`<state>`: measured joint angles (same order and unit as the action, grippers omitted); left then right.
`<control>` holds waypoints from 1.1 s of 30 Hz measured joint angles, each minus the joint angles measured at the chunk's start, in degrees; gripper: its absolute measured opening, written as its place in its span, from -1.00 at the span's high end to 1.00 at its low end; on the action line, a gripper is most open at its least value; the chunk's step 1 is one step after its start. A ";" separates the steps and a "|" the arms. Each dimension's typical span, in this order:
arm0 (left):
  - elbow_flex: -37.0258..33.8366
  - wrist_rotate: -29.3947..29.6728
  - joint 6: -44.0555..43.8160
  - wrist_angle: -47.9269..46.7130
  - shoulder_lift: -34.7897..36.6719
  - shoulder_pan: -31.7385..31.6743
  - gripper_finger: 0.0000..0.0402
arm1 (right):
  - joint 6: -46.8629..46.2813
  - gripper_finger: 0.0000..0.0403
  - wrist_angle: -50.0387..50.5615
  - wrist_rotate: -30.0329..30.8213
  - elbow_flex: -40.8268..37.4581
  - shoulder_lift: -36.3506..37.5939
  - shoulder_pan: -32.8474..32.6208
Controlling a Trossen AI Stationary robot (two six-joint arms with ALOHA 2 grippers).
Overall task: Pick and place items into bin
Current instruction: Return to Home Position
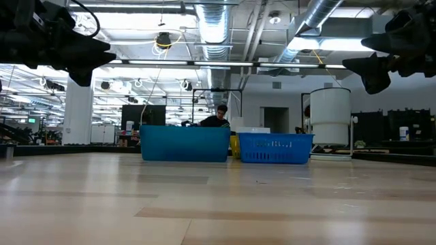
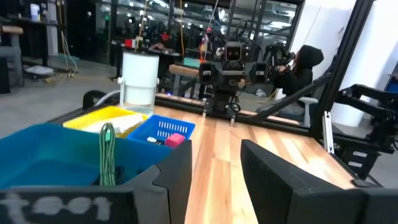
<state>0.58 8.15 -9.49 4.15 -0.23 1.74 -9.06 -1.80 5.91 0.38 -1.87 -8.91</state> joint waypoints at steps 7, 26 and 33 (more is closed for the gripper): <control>-0.04 -0.03 -0.29 -0.87 -0.15 0.00 0.37 | 0.02 -0.29 0.04 0.02 -0.02 0.00 0.00; -0.11 -0.03 -0.35 -0.90 -0.15 0.00 0.37 | 0.00 -0.29 0.04 0.11 -0.04 0.00 0.00; -0.15 -0.02 -0.51 -0.92 -0.15 0.00 0.37 | 0.00 -0.29 0.04 0.11 -0.04 0.00 0.00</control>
<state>0.43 8.13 -10.00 3.22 -0.38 1.74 -9.06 -1.76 6.02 0.34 -1.87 -8.91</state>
